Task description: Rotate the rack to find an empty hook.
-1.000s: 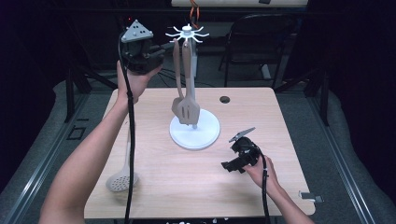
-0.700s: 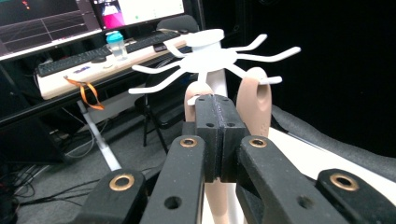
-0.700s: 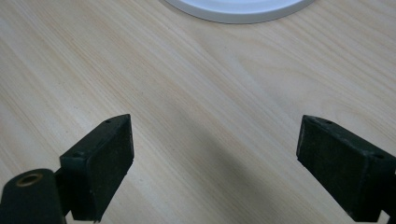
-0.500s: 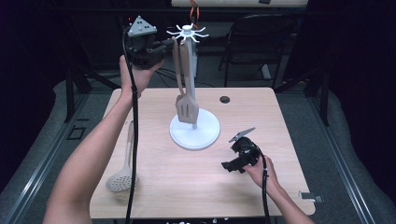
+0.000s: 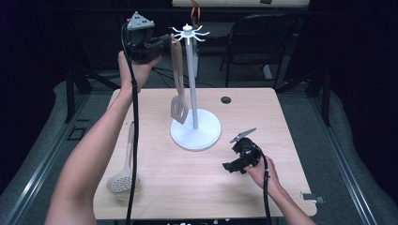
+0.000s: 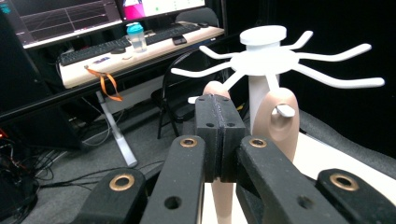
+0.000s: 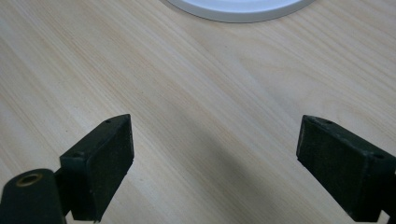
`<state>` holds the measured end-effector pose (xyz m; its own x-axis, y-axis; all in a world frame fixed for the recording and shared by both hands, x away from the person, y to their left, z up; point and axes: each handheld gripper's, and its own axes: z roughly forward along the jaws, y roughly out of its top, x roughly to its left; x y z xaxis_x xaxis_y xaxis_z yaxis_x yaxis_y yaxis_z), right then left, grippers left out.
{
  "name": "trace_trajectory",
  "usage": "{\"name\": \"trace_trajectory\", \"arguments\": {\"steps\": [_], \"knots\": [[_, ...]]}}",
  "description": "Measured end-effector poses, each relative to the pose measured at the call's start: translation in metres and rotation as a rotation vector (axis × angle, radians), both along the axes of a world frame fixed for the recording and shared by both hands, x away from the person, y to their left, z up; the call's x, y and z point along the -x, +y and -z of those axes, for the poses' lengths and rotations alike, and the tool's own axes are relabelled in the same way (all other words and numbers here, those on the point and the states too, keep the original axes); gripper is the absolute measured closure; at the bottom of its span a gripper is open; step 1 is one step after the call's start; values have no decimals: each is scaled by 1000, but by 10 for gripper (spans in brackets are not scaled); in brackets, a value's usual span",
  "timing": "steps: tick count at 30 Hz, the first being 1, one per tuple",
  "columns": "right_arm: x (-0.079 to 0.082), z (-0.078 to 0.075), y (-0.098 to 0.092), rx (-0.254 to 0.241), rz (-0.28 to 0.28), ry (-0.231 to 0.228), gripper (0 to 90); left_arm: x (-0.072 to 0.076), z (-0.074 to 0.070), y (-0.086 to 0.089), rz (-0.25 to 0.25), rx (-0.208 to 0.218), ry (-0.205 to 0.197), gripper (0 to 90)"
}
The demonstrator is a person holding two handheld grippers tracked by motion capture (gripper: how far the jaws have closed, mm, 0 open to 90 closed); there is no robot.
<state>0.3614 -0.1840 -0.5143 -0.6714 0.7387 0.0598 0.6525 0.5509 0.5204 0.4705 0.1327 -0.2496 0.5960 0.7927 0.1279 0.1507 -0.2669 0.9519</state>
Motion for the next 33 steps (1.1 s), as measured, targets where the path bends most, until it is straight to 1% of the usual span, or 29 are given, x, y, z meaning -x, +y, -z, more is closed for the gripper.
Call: {"name": "trace_trajectory", "arguments": {"steps": [5, 9, 14, 18, 20, 21, 22, 23, 24, 26, 29, 32, 33], "knots": [[0, 0, 0, -1, -2, 2, 107, -3, 0, 0, -9, 0, 0, 898], [0, 0, 0, -3, 2, 0, 107, -1, 1, 2, -7, 8, 0, 898], [0, 0, 0, -2, 1, -1, 107, 12, 4, 6, 13, 8, -15, 898], [0, -1, 0, 13, -4, 3, 107, 21, 7, 7, 33, 1, -21, 898], [0, 0, 0, 11, -4, 2, 107, 25, 7, 7, 50, 1, -18, 898], [0, 0, 1, 12, -5, -3, 107, 28, 7, 6, 59, 2, -21, 898], [0, 0, 1, 1, -4, 1, 107, 29, 7, 5, 64, -2, -22, 898], [0, 0, 1, 2, -4, 8, 107, 30, 6, 4, 72, -4, -25, 898], [0, 0, 1, 19, -9, 3, 107, 32, 5, 2, 78, -4, -26, 898], [0, 0, 0, 18, -8, 2, 107, 34, 4, -2, 90, -20, -32, 898], [-1, 0, 0, 12, -9, 7, 107, 34, 2, -8, 92, -40, -41, 898], [-1, 0, 0, 14, -9, 5, 107, 31, 1, -11, 86, -34, -42, 898], [0, 0, 0, 16, -8, 8, 107, 30, 0, -12, 80, -40, -38, 898]]}}
